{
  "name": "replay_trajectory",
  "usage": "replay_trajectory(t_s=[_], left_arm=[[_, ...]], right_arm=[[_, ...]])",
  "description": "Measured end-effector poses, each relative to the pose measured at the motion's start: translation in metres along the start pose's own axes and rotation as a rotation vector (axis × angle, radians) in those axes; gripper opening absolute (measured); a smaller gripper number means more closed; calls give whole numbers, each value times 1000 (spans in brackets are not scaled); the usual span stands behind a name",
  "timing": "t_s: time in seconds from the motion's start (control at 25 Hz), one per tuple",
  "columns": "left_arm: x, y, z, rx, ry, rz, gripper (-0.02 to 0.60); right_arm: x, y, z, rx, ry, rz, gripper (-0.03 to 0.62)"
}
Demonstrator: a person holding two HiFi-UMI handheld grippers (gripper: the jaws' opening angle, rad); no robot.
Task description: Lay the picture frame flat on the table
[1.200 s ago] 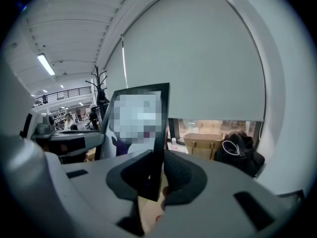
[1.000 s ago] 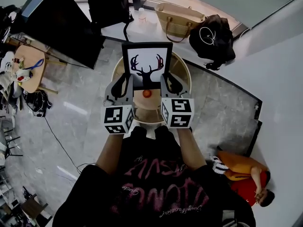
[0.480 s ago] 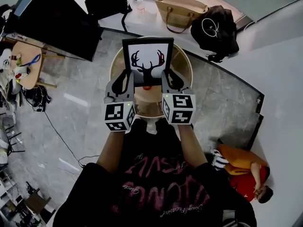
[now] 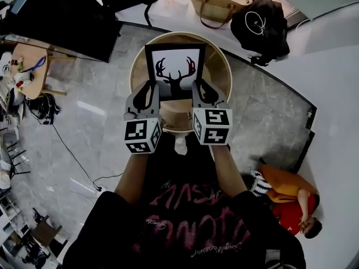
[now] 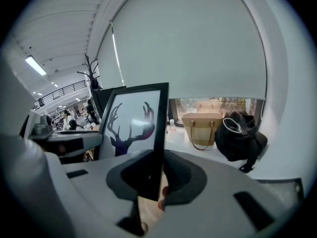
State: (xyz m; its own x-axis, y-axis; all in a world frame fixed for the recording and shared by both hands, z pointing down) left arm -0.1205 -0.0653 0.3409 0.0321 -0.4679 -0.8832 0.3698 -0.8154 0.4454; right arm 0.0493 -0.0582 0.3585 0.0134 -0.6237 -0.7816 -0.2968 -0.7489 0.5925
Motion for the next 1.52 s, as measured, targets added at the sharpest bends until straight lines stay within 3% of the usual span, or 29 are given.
replay_trajectory(t_s=[0.68,1.52], left_arm=[[-45,21,5,1,-33,95,72],[-126,16,-12,22,-68,189,72]], right_arm=[[-41,27,-10,2,39,93,80],[-124,28,-23,16,67,188,80]])
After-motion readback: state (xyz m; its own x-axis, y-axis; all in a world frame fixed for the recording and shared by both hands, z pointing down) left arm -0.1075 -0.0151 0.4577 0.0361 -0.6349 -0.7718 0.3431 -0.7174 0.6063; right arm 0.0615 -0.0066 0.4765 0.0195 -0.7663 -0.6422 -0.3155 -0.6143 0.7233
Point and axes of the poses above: the fingertips, and each gripper's own axes: y forward along the fingers, z to its left, x out of its top, the point moved 5 cm from there along -y, backward along the fingers, and after that the axes turned 1 degree about x, right-handed, at the moved point
